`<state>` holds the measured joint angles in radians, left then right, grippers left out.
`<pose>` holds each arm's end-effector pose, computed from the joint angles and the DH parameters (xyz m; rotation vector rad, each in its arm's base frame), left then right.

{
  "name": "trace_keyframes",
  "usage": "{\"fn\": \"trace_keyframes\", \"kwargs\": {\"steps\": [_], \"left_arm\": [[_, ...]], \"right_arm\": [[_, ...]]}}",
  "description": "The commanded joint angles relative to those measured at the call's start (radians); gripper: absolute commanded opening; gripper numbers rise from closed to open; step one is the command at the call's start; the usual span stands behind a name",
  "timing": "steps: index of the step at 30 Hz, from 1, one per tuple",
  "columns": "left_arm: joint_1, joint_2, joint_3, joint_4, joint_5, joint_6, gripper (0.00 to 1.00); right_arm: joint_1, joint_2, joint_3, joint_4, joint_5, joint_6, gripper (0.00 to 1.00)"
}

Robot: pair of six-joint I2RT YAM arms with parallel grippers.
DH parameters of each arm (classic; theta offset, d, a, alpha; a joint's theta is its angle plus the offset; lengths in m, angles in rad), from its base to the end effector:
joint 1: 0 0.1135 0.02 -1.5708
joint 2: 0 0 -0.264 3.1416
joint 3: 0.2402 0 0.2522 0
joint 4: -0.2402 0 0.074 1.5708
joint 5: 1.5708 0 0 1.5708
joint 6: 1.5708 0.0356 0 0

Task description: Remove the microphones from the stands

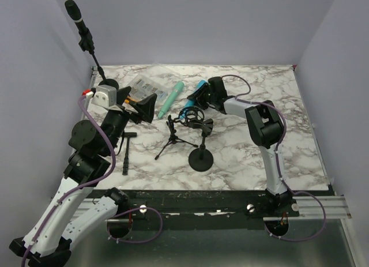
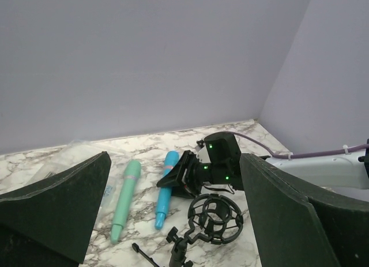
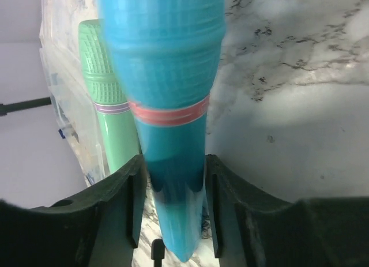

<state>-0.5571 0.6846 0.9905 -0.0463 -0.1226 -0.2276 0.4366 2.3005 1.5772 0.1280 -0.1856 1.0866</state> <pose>0.1183 -0.0686 0.4395 0.1136 1.3315 -0.5867 0.4590 0.2214 0.1320 0.6423 2.2707 1.0216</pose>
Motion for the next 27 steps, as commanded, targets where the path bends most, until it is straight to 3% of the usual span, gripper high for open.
{"fn": "trace_keyframes", "kwargs": {"steps": [1,4,7,11,16,20,27], "left_arm": [[0.009,0.004,-0.001,0.007,0.018,-0.004,0.98],[0.017,0.006,-0.006,0.014,0.017,-0.003,0.99],[0.022,0.010,-0.006,0.013,0.020,-0.003,0.98],[0.023,0.017,-0.007,0.014,0.022,0.001,0.99],[0.023,0.034,-0.002,0.013,0.074,-0.003,0.99],[0.023,0.058,-0.001,0.021,0.204,0.032,0.98],[0.023,0.120,0.043,0.034,0.524,-0.031,0.99]], "right_arm": [[-0.005,0.052,0.041,0.037,-0.052,0.020,0.59],[-0.006,0.049,0.042,0.053,-0.064,0.024,0.75],[-0.006,0.028,0.038,0.045,-0.068,0.001,0.83],[-0.014,-0.027,-0.006,0.052,-0.087,-0.033,0.89],[-0.065,-0.163,-0.177,0.092,-0.077,-0.041,0.92],[-0.128,-0.294,-0.310,0.098,-0.145,-0.119,0.94],[-0.154,-0.658,-0.448,-0.202,-0.083,-0.420,0.99]]}}
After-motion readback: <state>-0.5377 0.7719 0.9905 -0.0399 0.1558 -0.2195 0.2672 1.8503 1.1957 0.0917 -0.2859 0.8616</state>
